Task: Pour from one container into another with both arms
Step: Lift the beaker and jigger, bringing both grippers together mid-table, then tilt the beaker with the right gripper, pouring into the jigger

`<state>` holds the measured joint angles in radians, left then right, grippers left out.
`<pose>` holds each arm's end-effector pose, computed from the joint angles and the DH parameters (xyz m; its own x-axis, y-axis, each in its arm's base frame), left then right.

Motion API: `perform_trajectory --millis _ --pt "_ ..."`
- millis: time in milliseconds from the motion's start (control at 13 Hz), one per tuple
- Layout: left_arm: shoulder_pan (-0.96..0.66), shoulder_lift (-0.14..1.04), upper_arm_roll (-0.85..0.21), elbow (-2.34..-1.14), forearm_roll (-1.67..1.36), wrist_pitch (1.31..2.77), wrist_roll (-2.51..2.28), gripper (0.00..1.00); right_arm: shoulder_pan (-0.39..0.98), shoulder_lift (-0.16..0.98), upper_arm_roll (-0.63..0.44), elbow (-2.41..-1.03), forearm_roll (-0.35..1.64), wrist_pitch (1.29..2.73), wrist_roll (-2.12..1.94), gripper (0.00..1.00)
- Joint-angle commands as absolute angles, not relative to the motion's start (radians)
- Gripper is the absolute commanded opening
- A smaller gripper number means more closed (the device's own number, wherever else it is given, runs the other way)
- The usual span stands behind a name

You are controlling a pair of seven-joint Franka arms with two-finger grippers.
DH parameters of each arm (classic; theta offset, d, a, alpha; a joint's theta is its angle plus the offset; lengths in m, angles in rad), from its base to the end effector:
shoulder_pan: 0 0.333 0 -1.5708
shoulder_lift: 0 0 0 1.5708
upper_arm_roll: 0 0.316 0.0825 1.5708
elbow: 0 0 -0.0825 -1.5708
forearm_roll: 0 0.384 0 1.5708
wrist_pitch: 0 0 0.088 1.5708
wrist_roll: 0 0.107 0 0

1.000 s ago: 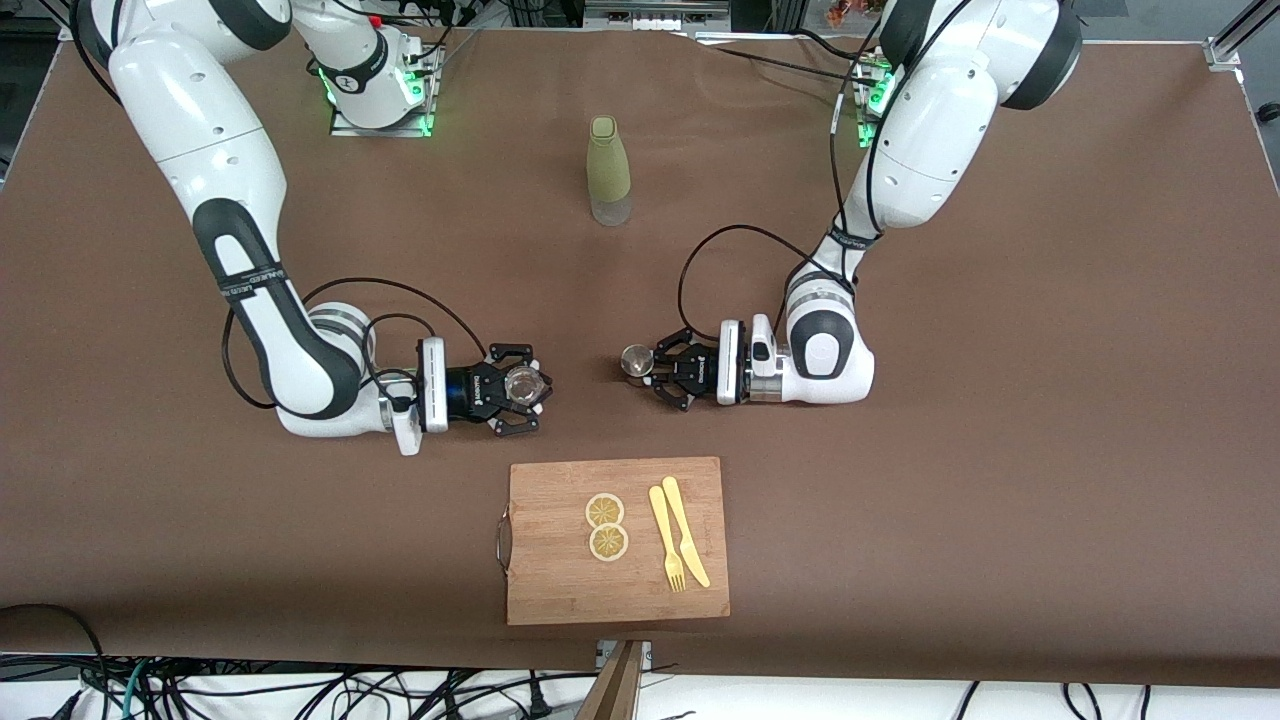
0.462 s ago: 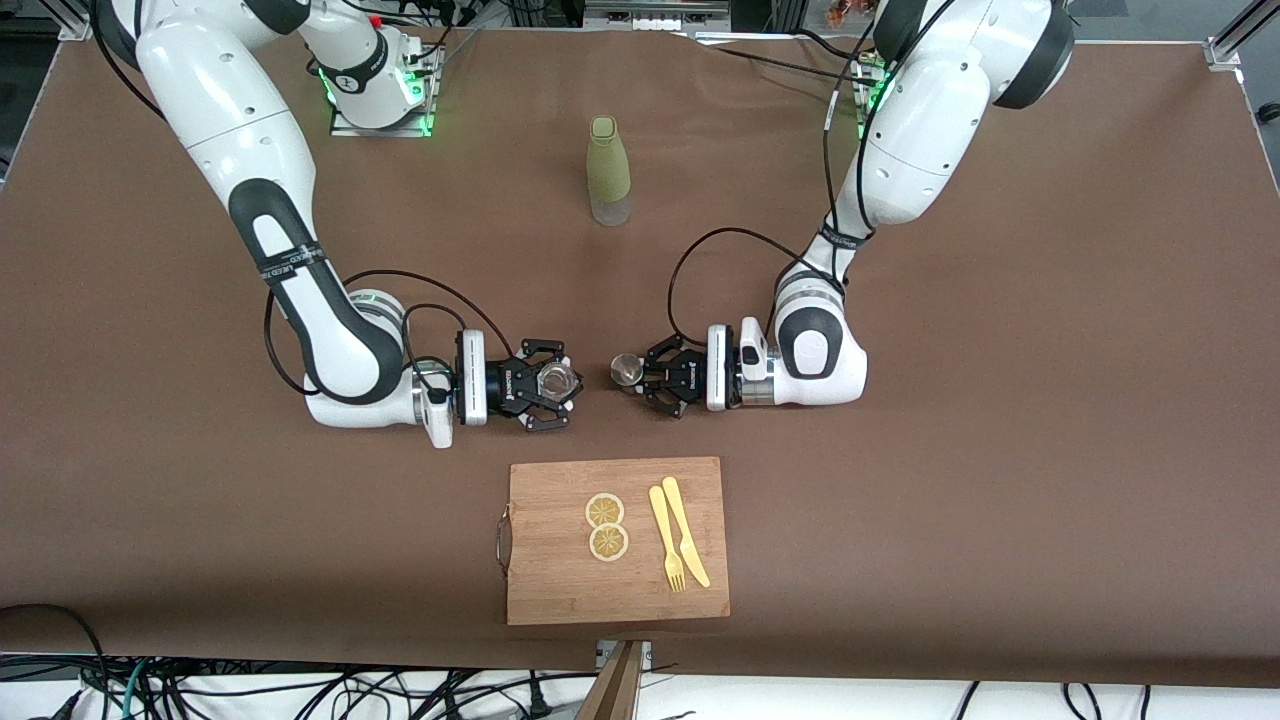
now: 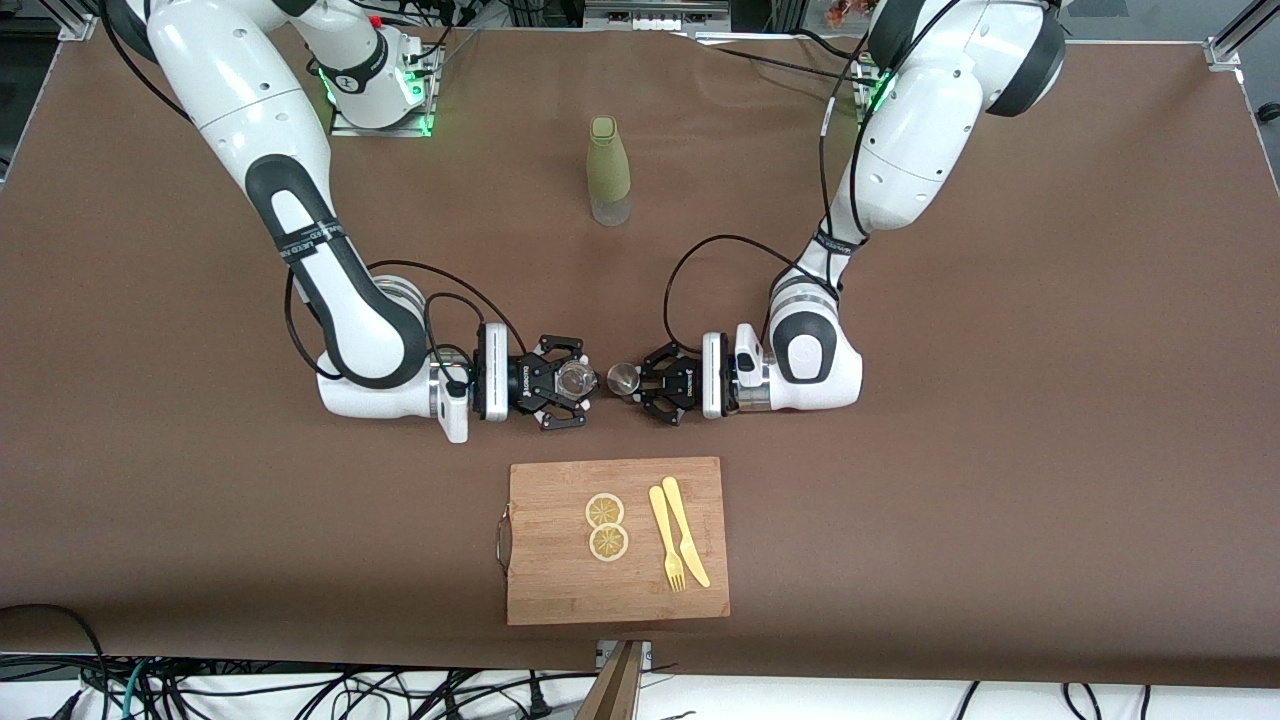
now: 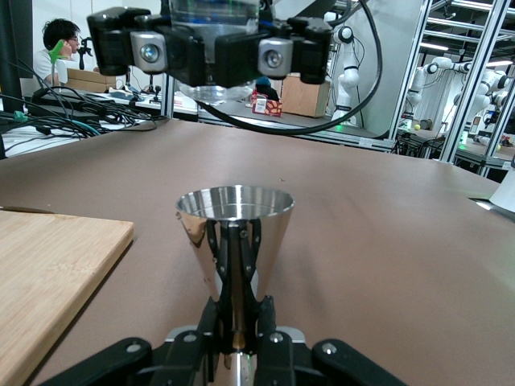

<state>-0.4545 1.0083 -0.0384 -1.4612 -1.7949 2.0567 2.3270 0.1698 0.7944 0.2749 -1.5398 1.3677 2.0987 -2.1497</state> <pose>0.5985 -0.3753 0.0921 0.1522 -0.2127 0.9652 -0.9883 -0.0305 0.1492 0.6356 0.3186 0.2179 0.0663 0.3032 0.9506 0.9935 0.0686 -0.0911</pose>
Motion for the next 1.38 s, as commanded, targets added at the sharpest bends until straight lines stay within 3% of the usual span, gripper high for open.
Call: perform_trajectory --millis 0,615,1308 --pt "-0.471 1.026 -0.032 -1.417 -1.829 2.072 2.318 0.0 0.196 0.772 0.272 -1.54 1.376 2.135 -2.115 0.14" --pt "-0.471 1.019 -0.032 -1.416 -1.829 2.072 2.306 0.0 0.219 0.767 0.268 -1.548 1.336 2.161 -2.112 0.14" --pt "-0.471 1.019 -0.032 -1.416 -1.829 2.071 2.304 0.0 0.236 0.724 0.267 -1.545 1.155 2.217 -1.941 0.14"
